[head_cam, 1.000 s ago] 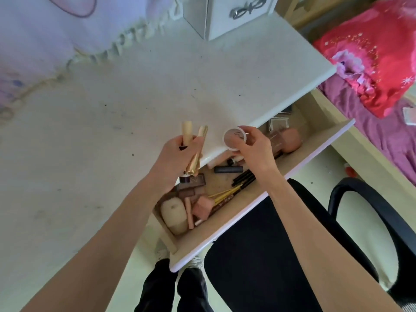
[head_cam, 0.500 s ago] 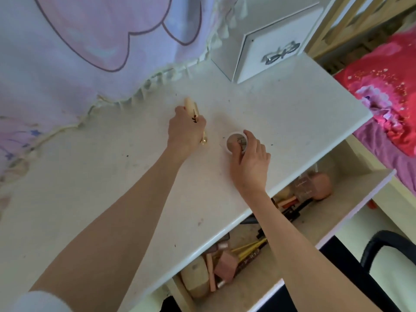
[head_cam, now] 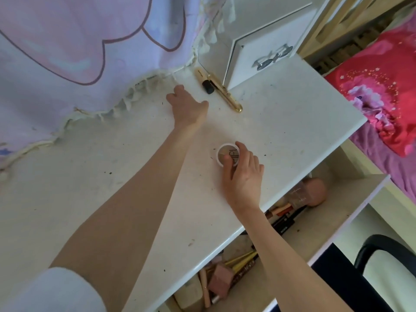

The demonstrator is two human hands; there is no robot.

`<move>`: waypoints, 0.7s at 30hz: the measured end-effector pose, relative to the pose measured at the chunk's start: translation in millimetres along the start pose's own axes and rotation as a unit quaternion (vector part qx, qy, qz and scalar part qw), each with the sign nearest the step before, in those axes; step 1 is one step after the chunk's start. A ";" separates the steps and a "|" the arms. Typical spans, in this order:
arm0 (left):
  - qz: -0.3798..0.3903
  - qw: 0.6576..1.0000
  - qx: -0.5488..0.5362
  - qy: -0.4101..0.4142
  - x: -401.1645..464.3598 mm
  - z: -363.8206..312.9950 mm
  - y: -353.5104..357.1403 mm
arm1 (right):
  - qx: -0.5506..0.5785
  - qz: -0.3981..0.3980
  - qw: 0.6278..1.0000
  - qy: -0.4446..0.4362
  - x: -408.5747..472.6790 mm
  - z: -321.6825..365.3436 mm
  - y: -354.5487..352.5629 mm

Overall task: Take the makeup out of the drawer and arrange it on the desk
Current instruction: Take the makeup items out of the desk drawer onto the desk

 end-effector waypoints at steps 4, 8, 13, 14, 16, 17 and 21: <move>-0.016 0.999 -0.024 0.017 -7.0 2.4 -7.4 | 0.000 -0.013 1.000 -0.010 0.2 0.1 -0.4; 0.005 0.998 0.005 0.055 -34.5 23.4 -21.0 | -0.006 -0.008 1.000 -0.013 -0.6 -2.0 0.2; 0.044 0.935 0.263 0.236 -98.1 71.1 -45.7 | -0.038 0.038 0.998 -0.013 -3.3 -1.9 0.3; 0.045 0.913 0.319 0.249 -111.0 84.1 -51.8 | -0.047 0.052 0.997 -0.011 -5.8 -1.5 0.6; 0.041 0.893 0.375 0.244 -134.9 105.3 -67.6 | -0.052 0.085 0.995 0.002 -13.1 2.0 2.0; 0.045 0.889 0.388 0.239 -145.9 112.9 -75.3 | -0.045 0.105 0.993 0.008 -18.2 6.4 3.1; 0.066 0.894 0.399 0.192 -183.9 141.2 -109.3 | 0.075 0.197 0.978 0.005 -48.8 43.6 10.4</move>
Point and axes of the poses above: each hand's wrist, its own x-axis towards the middle knuckle, its own y-axis out of the palm, z = x × y, the point moved 5 cm from there along x, towards the middle knuckle, and after that the axes turned 4 degrees about y, right-handed, at the moved point
